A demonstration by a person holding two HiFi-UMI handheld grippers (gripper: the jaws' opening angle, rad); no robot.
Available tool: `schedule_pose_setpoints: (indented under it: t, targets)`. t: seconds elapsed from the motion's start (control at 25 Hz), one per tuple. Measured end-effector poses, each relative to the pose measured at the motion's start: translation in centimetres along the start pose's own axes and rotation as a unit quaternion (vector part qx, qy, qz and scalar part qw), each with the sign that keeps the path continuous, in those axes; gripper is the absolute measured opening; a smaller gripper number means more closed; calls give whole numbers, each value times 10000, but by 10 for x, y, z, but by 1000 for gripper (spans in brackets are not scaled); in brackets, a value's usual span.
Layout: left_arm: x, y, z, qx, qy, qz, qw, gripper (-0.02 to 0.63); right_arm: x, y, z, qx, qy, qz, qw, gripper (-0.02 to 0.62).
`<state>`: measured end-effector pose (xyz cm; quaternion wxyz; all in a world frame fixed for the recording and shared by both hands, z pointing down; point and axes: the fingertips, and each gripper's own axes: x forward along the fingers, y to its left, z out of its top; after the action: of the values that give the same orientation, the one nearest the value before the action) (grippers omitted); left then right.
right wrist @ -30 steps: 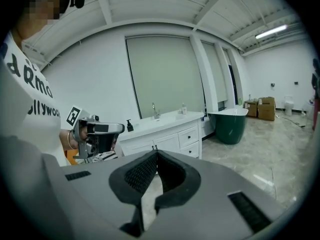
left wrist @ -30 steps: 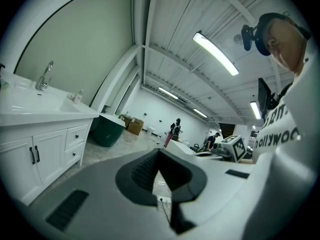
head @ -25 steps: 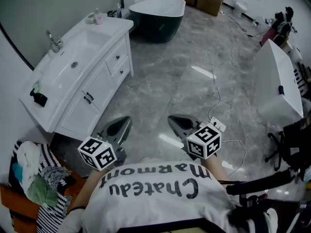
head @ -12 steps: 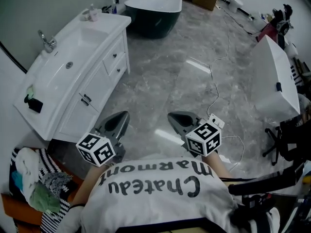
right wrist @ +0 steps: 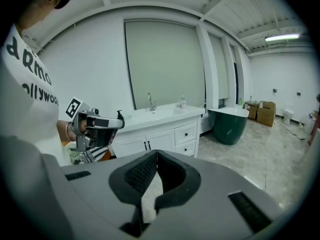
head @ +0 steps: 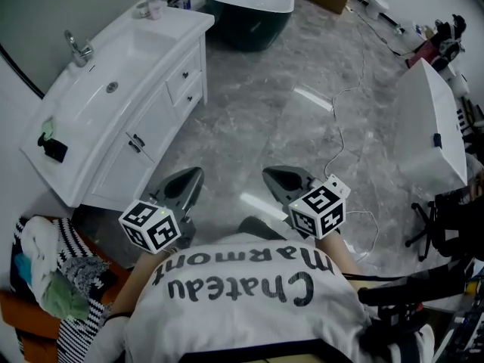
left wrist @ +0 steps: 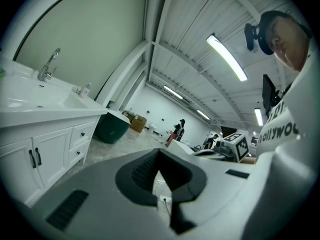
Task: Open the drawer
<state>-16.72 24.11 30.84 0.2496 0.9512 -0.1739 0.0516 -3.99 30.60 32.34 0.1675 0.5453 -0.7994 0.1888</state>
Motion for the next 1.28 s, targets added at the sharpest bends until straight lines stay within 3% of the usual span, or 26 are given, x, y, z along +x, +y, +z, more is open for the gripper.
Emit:
schedule_pose_setpoints:
  t: [0.16, 0.24, 0.52, 0.72, 1.0, 1.28]
  targets:
    - [2, 6, -3, -72, -26, 109, 9999, 8, 7, -7, 2, 33, 30, 56, 10000, 9]
    - [-1, 12, 1, 16, -175, 345, 9992, 8, 15, -6, 4, 71, 34, 203, 9998, 9]
    - [1, 41, 15, -46, -415, 883, 9952, 8, 53, -13, 20, -322, 133, 709, 9969, 11]
    - [19, 68, 35, -166, -656, 1326, 9889, 8, 84, -43, 35, -442, 251, 1043, 9932, 10]
    - [74, 92, 65, -294, -731, 1615, 9837, 8, 124, -104, 72, -559, 295, 1409, 9880, 11]
    - [114, 112, 98, -301, -1108, 2053, 9719, 8, 160, -160, 96, -558, 319, 1743, 9826, 11]
